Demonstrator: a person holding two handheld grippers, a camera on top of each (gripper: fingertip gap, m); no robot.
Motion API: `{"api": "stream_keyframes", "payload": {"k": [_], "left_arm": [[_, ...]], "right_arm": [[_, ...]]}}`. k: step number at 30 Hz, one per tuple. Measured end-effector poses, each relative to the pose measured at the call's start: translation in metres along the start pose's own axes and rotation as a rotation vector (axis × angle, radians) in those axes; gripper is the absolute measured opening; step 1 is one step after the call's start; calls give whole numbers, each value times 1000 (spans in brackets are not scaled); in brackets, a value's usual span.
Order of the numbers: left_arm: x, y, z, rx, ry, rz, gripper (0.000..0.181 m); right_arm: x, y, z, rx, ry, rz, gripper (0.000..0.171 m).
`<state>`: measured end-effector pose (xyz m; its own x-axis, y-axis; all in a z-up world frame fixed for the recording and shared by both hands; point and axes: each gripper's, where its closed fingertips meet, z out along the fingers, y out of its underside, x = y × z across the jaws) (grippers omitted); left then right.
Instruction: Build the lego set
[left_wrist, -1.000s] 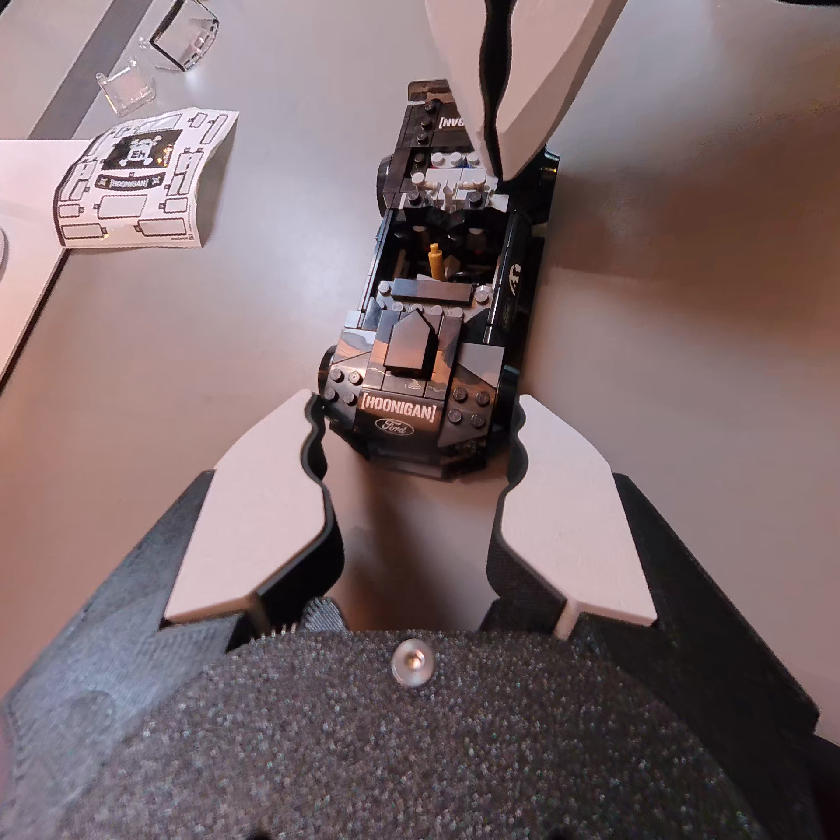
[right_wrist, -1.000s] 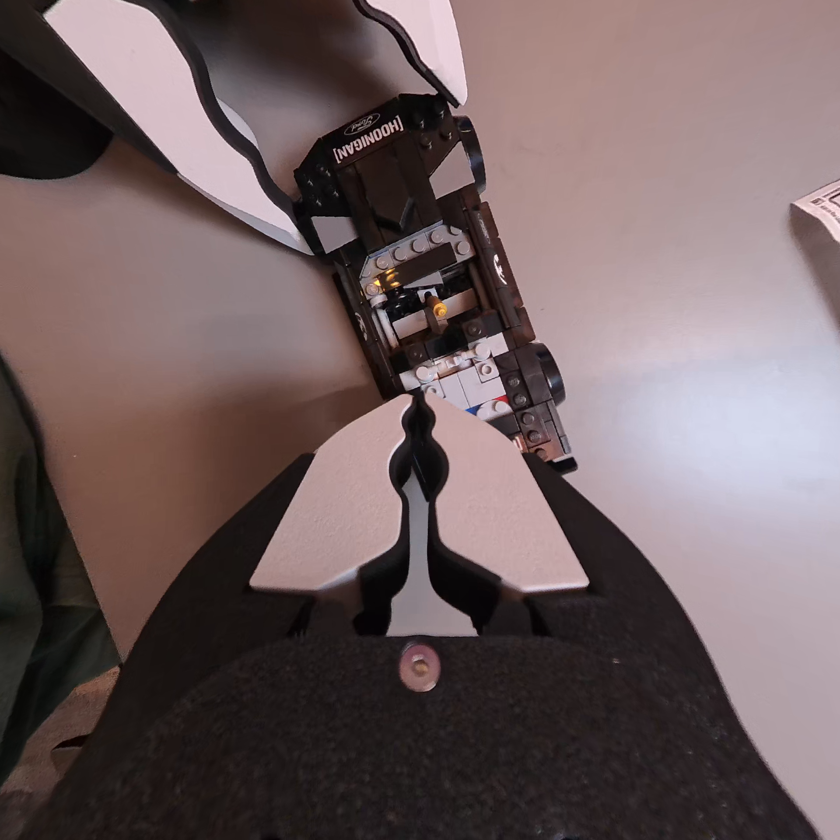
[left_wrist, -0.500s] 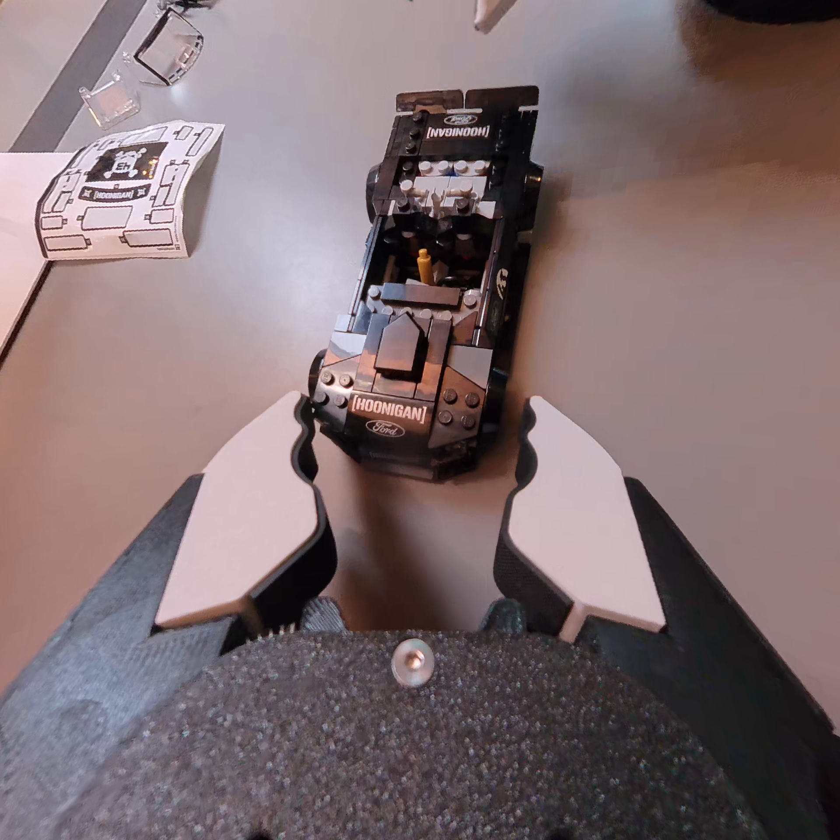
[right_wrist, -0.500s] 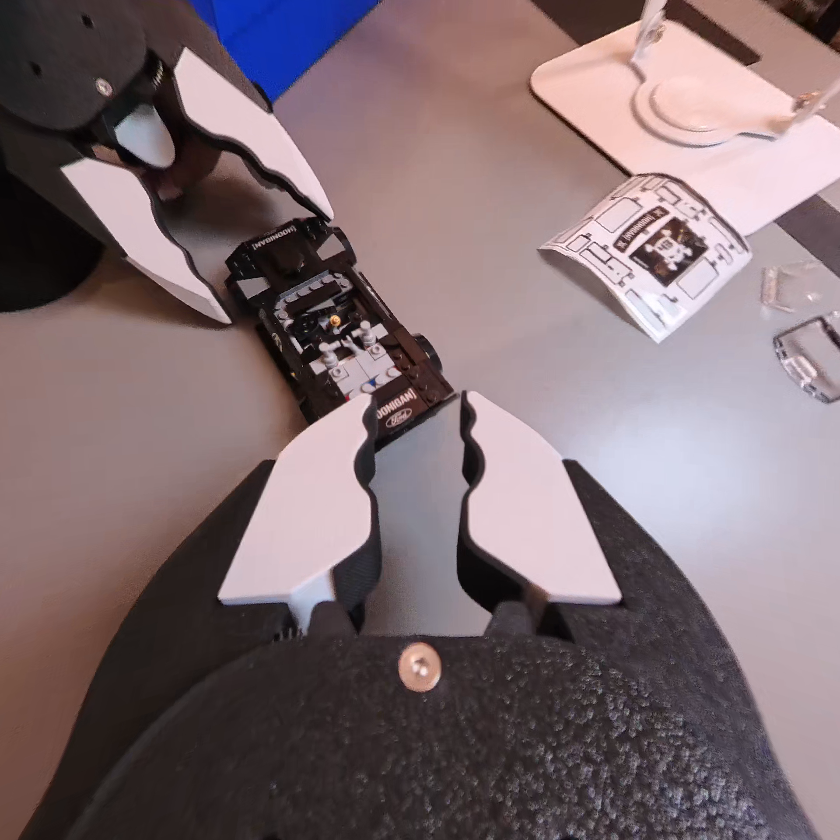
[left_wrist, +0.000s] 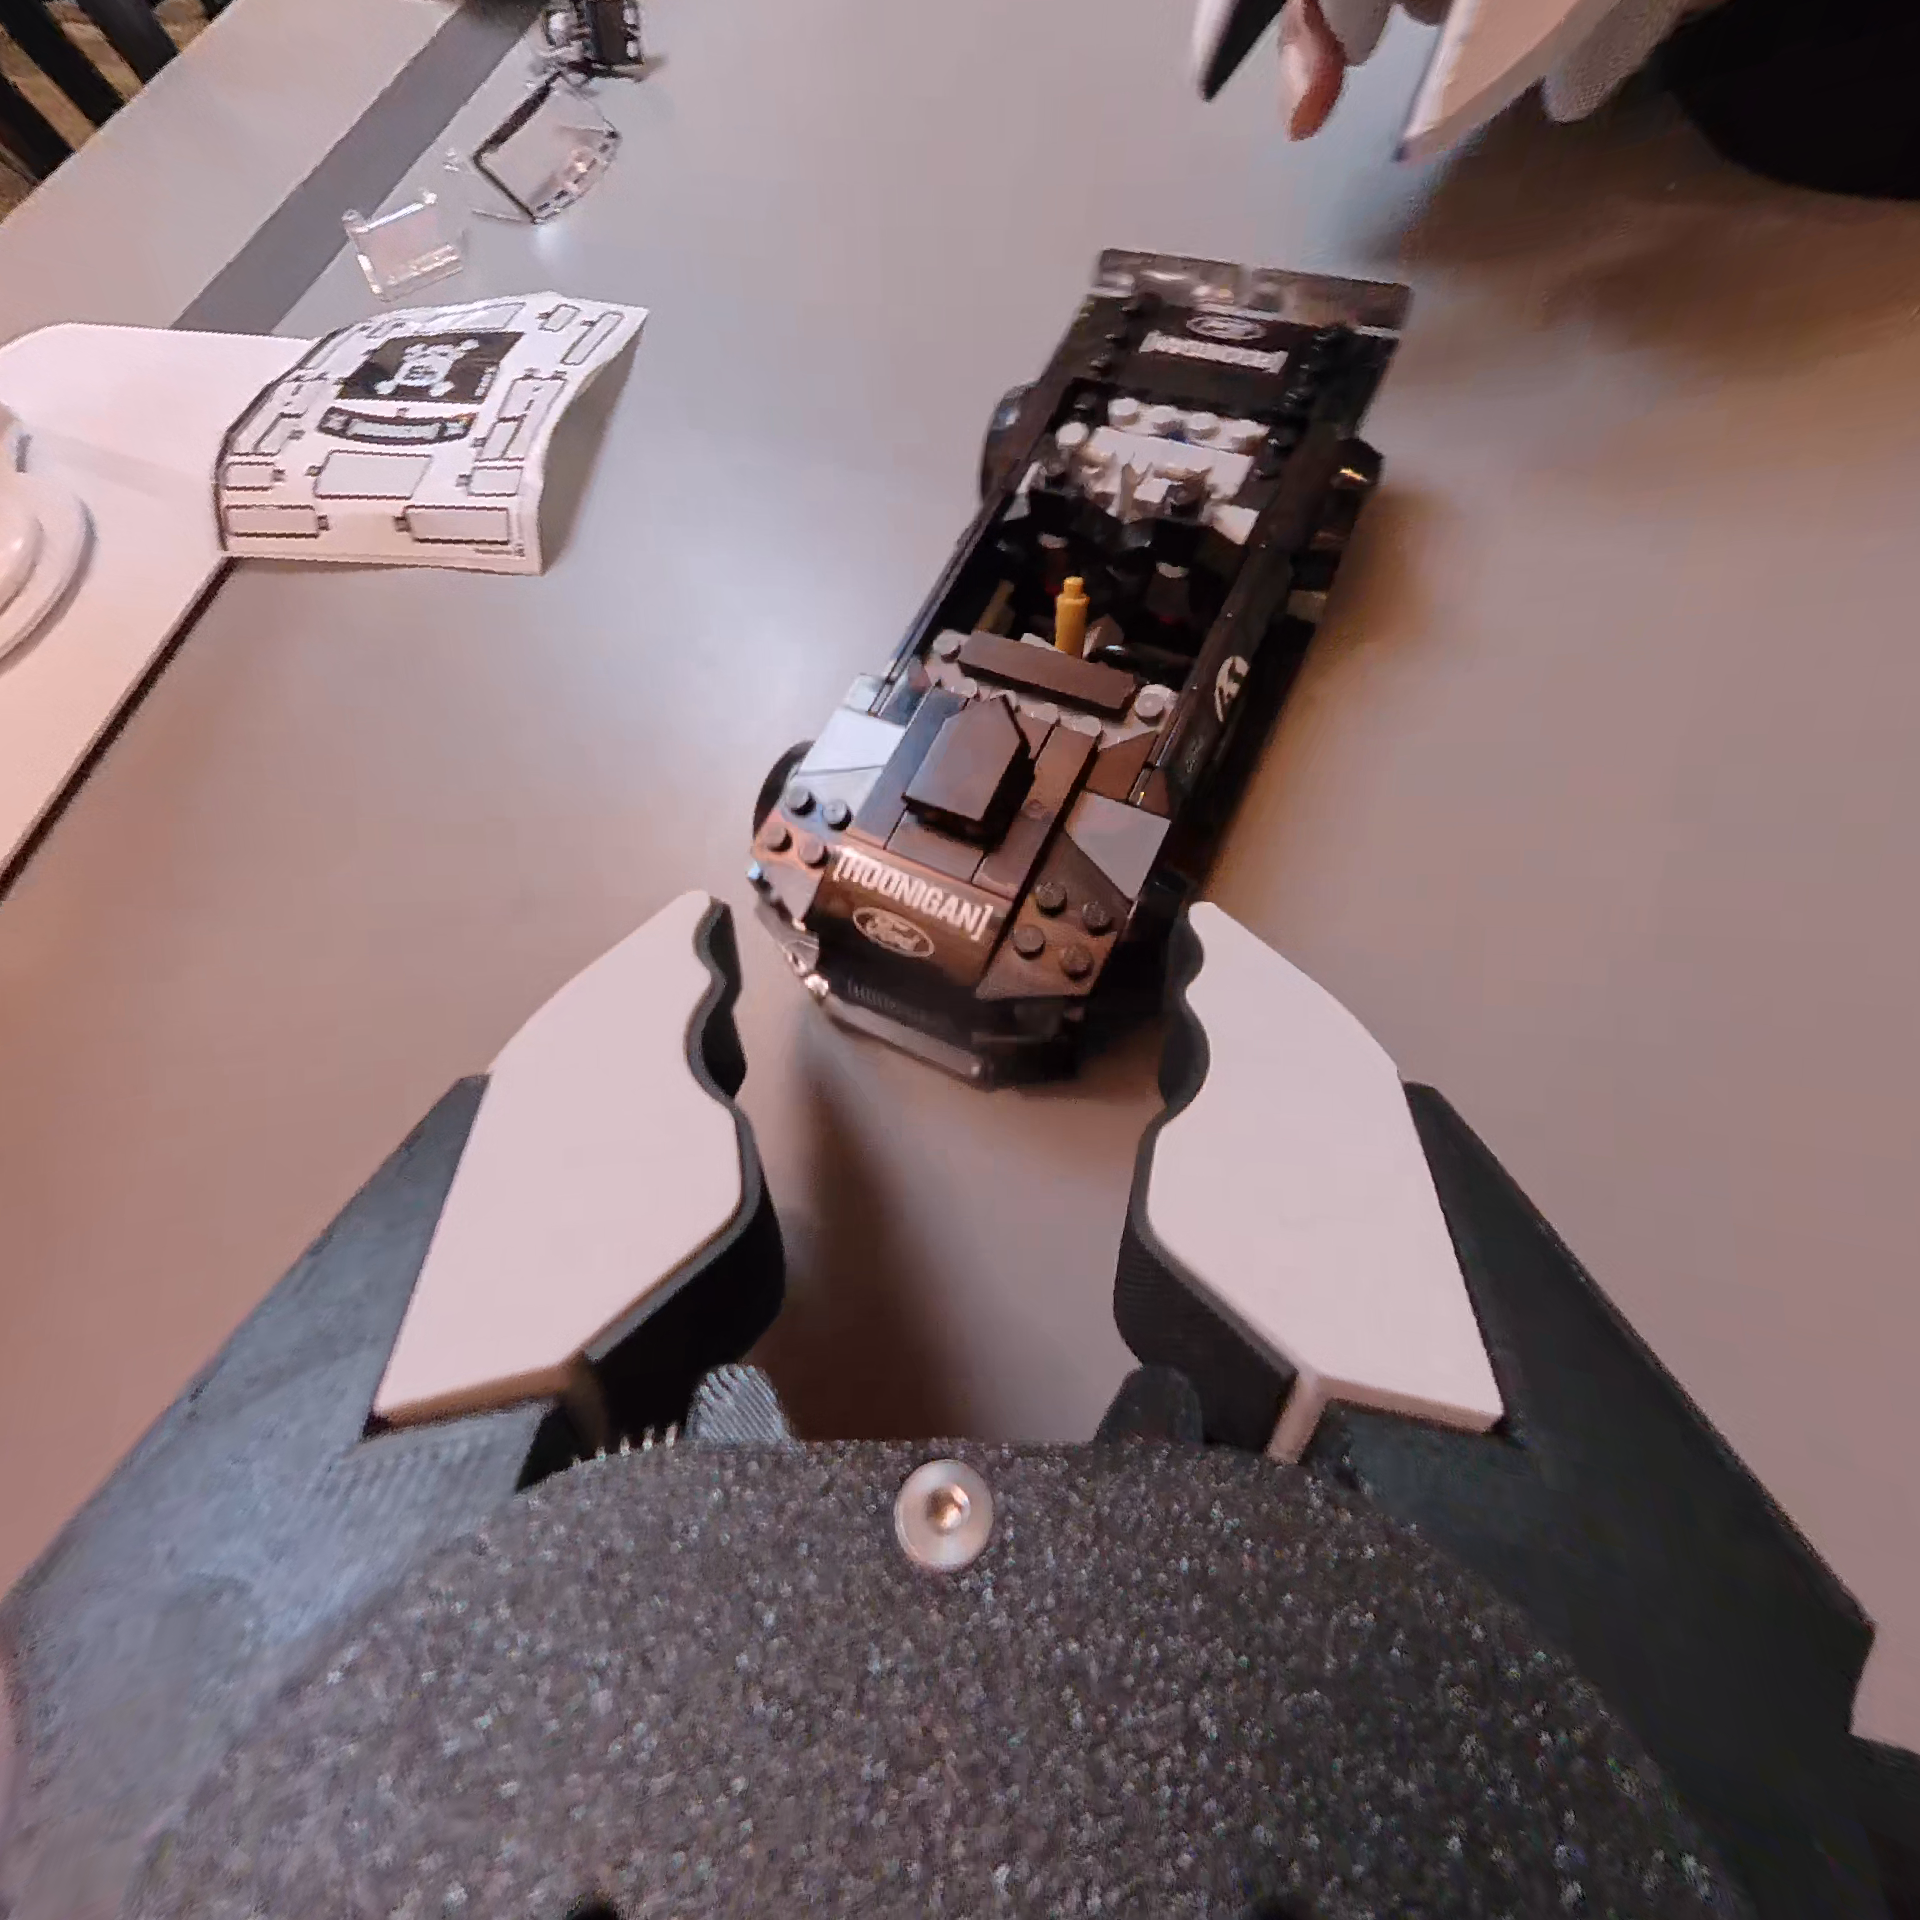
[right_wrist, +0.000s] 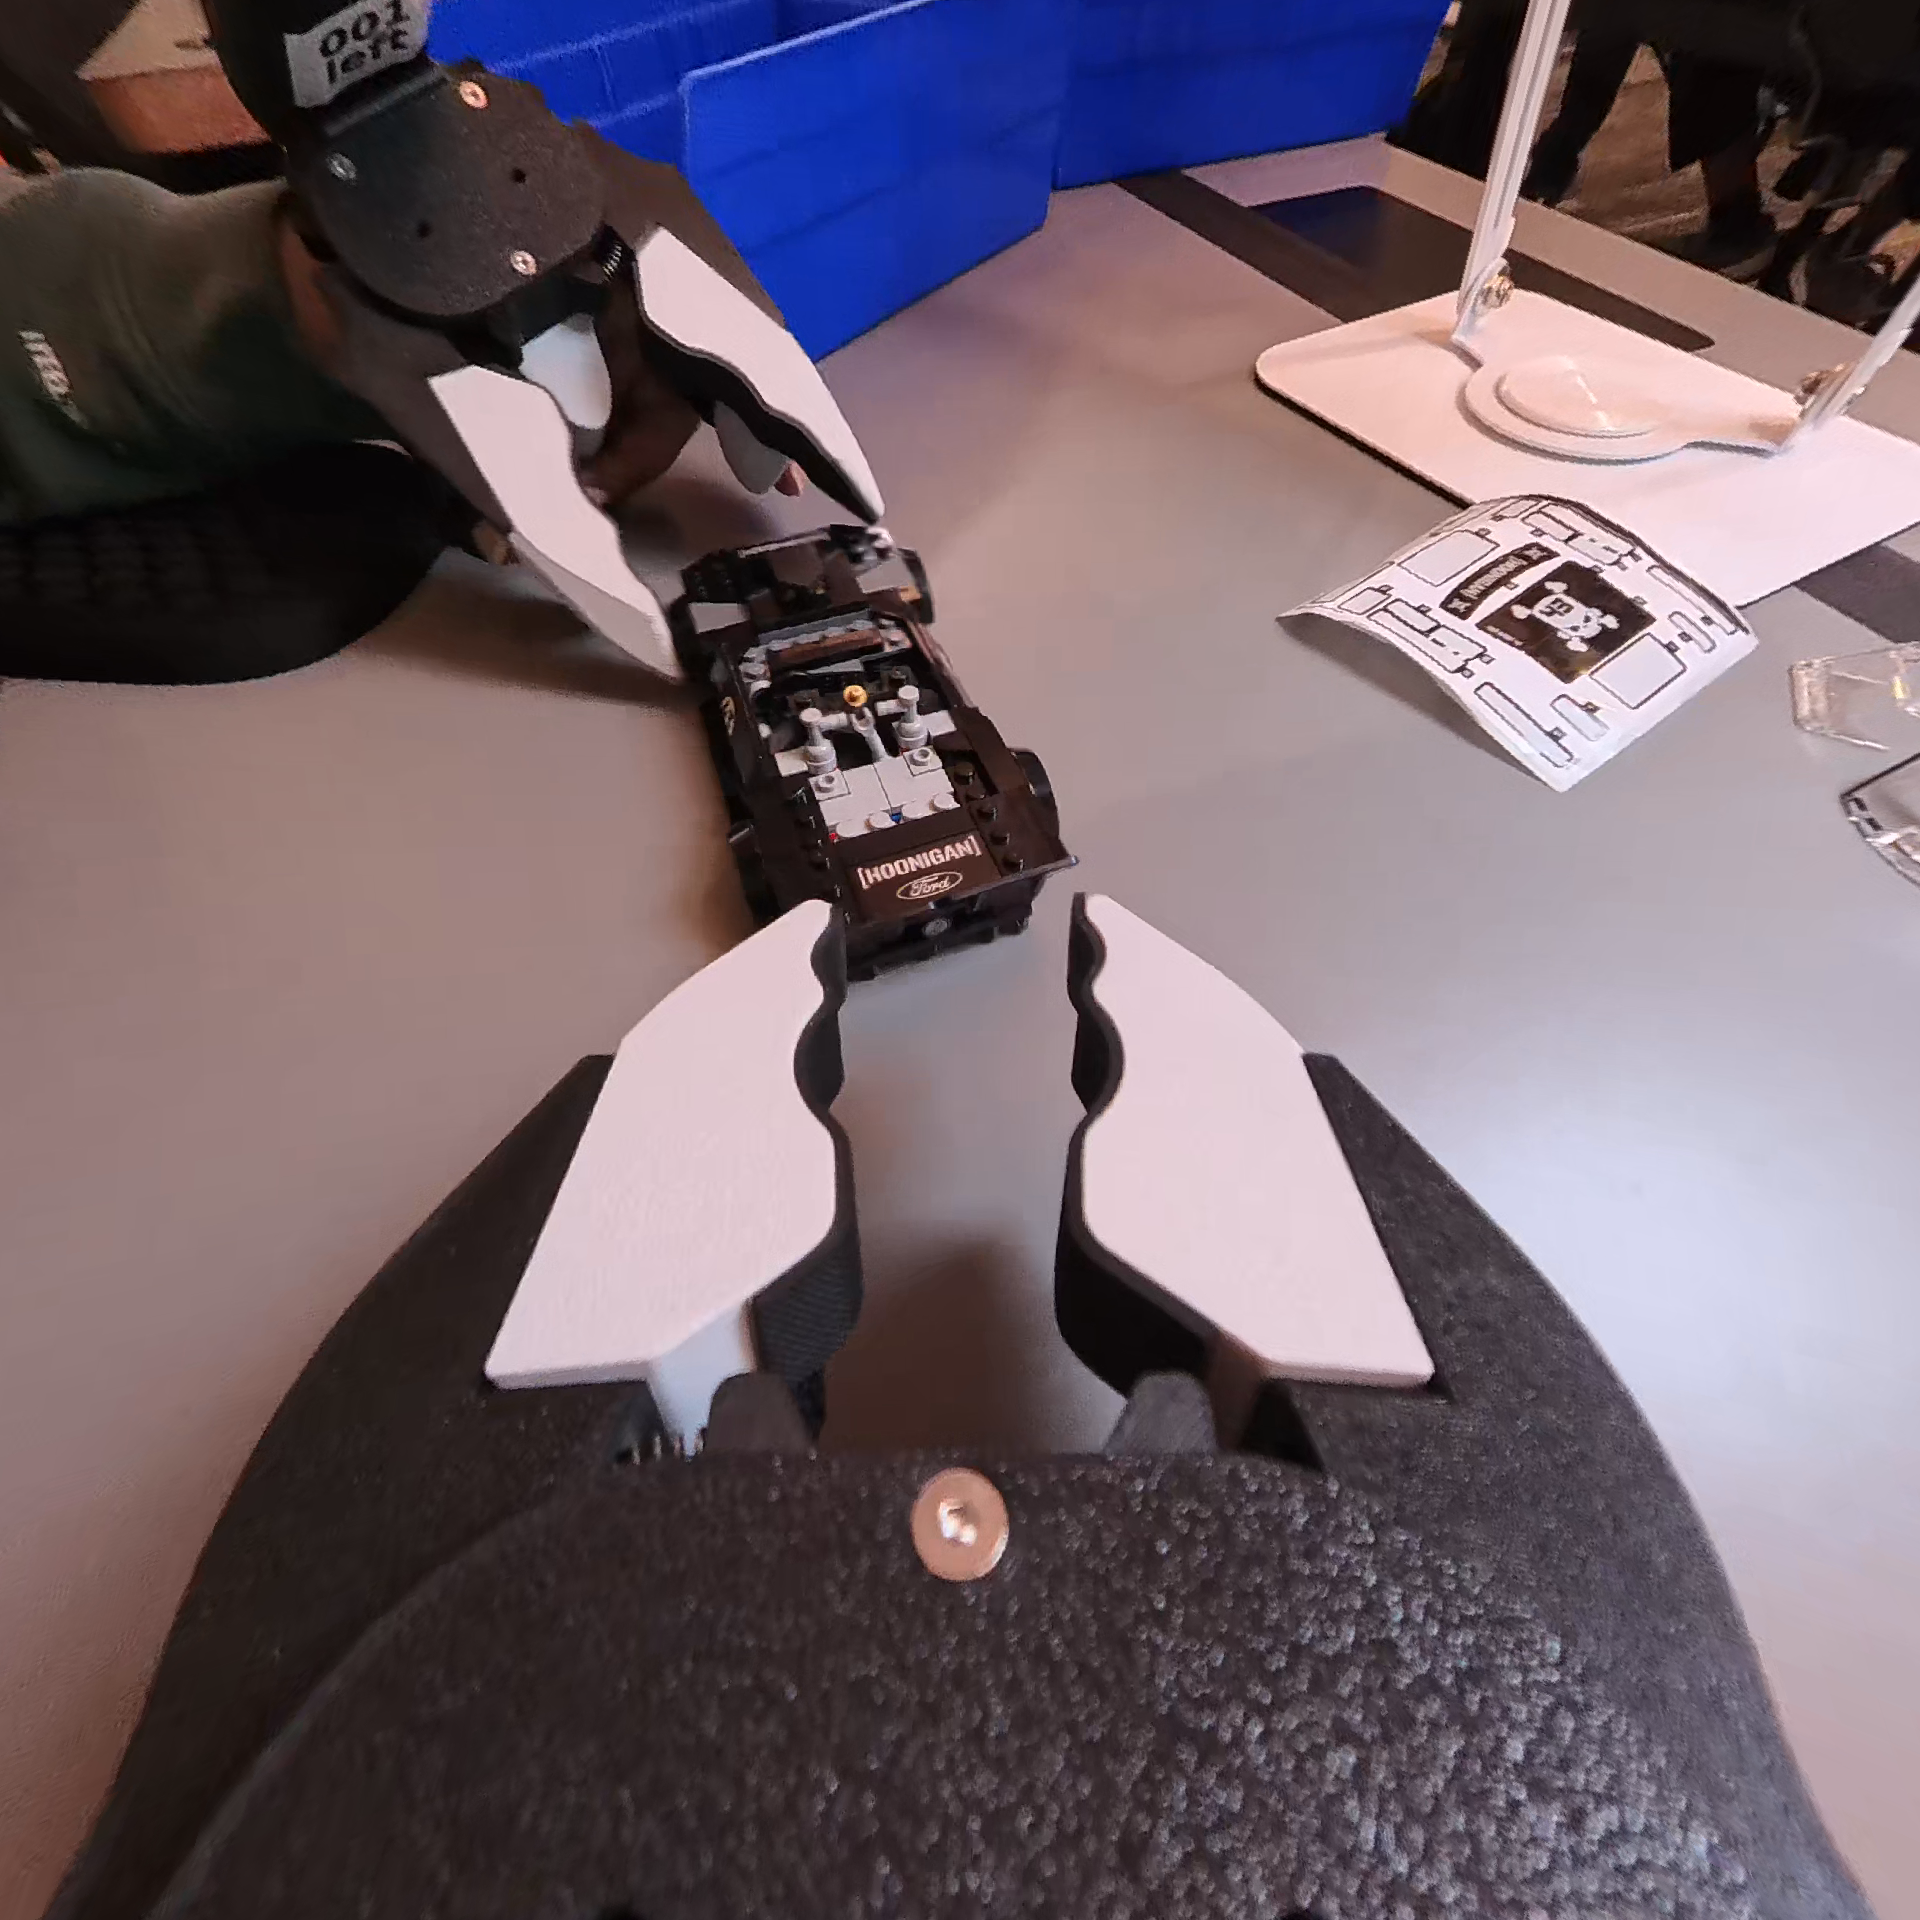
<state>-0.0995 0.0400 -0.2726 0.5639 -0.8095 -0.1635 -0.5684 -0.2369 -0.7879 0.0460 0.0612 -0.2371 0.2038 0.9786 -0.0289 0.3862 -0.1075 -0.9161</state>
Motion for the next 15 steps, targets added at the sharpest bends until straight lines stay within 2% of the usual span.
{"api": "stream_keyframes", "payload": {"k": [7,15], "left_arm": [[-14,2,0,-3,-56,-54,75],[-16,4,1,-16,-75,-44,73]], "right_arm": [[-1,-9,-10,79,-12,19,40],[-1,-5,-7,49,3,2,40]]}}
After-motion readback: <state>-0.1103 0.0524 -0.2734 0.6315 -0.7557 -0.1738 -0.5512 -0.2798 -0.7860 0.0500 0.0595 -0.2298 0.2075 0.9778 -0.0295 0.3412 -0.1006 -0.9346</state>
